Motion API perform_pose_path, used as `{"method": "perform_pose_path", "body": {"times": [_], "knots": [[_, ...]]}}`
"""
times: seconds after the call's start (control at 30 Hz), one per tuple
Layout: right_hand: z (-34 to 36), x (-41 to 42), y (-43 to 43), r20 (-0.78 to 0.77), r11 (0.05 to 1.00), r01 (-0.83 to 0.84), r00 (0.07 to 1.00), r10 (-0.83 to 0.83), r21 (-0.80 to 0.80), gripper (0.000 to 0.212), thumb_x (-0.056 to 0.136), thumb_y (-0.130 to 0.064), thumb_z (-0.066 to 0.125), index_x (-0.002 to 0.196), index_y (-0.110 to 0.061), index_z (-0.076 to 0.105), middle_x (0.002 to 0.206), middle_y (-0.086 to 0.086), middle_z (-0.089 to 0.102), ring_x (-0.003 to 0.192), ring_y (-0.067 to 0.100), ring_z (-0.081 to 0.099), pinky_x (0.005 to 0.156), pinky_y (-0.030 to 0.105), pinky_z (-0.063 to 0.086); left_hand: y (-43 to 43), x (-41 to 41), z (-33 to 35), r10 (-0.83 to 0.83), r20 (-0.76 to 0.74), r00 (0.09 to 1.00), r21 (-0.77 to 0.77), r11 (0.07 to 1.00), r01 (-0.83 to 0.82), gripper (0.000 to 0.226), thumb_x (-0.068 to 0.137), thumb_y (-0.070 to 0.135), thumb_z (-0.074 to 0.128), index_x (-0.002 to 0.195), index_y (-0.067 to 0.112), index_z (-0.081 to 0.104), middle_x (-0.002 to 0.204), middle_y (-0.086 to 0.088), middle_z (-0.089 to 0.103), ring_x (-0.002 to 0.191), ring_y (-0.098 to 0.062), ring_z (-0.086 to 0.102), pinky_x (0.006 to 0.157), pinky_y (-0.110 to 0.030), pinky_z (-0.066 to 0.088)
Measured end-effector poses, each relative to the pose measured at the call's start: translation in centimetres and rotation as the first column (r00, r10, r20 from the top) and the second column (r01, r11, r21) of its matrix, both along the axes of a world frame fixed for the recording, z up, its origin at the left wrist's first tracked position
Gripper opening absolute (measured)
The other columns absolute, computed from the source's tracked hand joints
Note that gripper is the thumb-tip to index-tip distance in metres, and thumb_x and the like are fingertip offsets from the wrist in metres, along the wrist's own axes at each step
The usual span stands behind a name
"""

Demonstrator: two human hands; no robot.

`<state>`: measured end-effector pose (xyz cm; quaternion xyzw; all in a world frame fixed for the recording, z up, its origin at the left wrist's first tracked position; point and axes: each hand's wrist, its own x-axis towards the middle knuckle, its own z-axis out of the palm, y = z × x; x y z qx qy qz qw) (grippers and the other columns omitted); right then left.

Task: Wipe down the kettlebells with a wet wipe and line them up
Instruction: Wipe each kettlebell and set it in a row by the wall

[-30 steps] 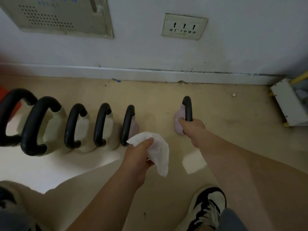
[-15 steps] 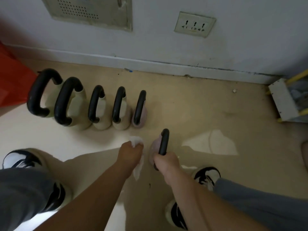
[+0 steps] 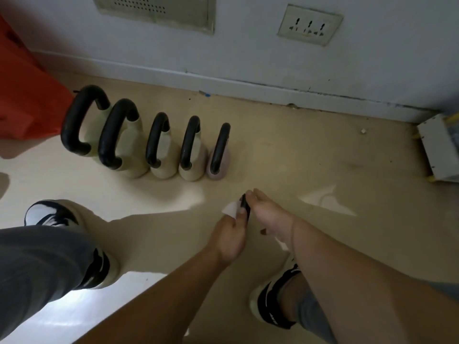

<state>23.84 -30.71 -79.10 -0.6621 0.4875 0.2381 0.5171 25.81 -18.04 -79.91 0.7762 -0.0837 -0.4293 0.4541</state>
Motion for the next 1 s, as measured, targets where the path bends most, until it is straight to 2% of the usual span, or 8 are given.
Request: {"method": "perform_pose_path", "body": {"times": [0.23,0.33,0.43,0.53,0.73,0.83,0.93,1.0], "knots": [[-1.7,1.1,0.8,-0.003,0.989,-0.117,0.993,0.118,0.09,0.058,0.109,-0.05,0.015,0.162,-0.033,-0.003,0.163,0.017,0.031,0.142,0.034,0.041,0.111,0.034,0.03,-1.6,2.0,-0.7,0.307,-0.554,0.774,0.076,0.944,-0.321,0.039,0.108,0.036,0.036,0.104,0.014,0.069,0.088,-0.008,0.073,0.08,-0.019,0.072,0.058,-0.024,0.054],[-2.0,1.3,0.0,-0.016,0.986,-0.14,0.99,0.142,0.089,0.055,0.11,-0.048,0.014,0.161,-0.033,0.0,0.158,0.018,0.04,0.126,0.031,0.051,0.106,0.032,0.036,-3.3,4.9,-0.8,0.332,-0.726,0.602,0.129,0.926,-0.356,0.028,0.099,0.026,0.042,0.095,0.008,0.064,0.084,-0.011,0.065,0.084,-0.029,0.062,0.07,-0.03,0.052],[-2.3,2.0,-0.1,-0.01,0.986,-0.167,0.986,0.167,0.028,0.052,0.11,-0.046,0.013,0.16,-0.03,0.008,0.148,0.019,0.05,0.112,0.029,0.054,0.092,0.031,0.035,-5.0,6.6,-0.1,0.384,-0.671,0.634,0.2,0.917,-0.344,0.025,0.095,0.019,0.036,0.082,0.01,0.055,0.075,-0.009,0.056,0.068,-0.026,0.053,0.06,-0.026,0.053],[-2.8,1.7,0.3,0.031,0.992,-0.106,0.994,0.104,0.065,0.053,0.111,-0.043,0.021,0.16,-0.026,0.008,0.148,0.019,0.049,0.105,0.024,0.05,0.084,0.026,0.04,-4.6,4.2,0.6,0.377,-0.544,0.749,0.1,0.916,-0.389,0.038,0.107,0.029,0.032,0.11,0.006,0.062,0.092,-0.009,0.061,0.072,-0.017,0.057,0.071,-0.029,0.048],[-3.2,1.7,0.5,-0.03,0.984,-0.175,0.984,0.175,-0.012,0.053,0.109,-0.047,0.017,0.152,-0.016,0.018,0.117,0.019,0.057,0.094,0.028,0.054,0.09,0.035,0.038,0.9,-1.8,-1.9,0.114,-0.104,0.988,-0.227,0.964,-0.135,0.04,0.108,0.05,0.025,0.135,0.045,0.053,0.127,0.016,0.066,0.122,-0.001,0.06,0.097,-0.017,0.048],[-2.6,2.0,1.1,-0.069,0.971,-0.229,0.972,0.225,-0.065,0.047,0.109,-0.046,0.016,0.142,-0.014,0.024,0.094,0.013,0.057,0.079,0.026,0.055,0.078,0.036,0.042,4.4,-5.3,-3.4,-0.026,0.239,0.971,-0.145,0.987,0.062,0.046,0.107,0.046,0.033,0.152,0.041,0.034,0.145,0.019,0.052,0.134,0.002,0.047,0.108,-0.019,0.041],[-2.1,2.0,1.4,-0.085,0.974,-0.218,0.974,0.212,-0.065,0.047,0.109,-0.045,0.016,0.144,-0.014,0.022,0.088,0.011,0.054,0.076,0.024,0.054,0.067,0.035,0.041,5.4,-6.6,-3.7,-0.058,0.261,0.964,0.031,0.998,0.052,0.064,0.097,0.067,0.028,0.149,0.034,0.044,0.147,0.01,0.053,0.134,-0.002,0.049,0.11,-0.018,0.04],[-2.0,1.9,1.6,-0.068,0.985,-0.162,0.985,0.158,-0.059,0.047,0.11,-0.045,0.016,0.145,-0.014,0.022,0.095,0.011,0.055,0.083,0.024,0.055,0.076,0.035,0.042,3.3,-6.0,-3.2,0.037,0.275,0.961,-0.111,0.994,-0.007,0.045,0.108,0.035,0.037,0.153,0.031,0.037,0.147,0.023,0.045,0.134,0.01,0.041,0.111,-0.009,0.032]]}}
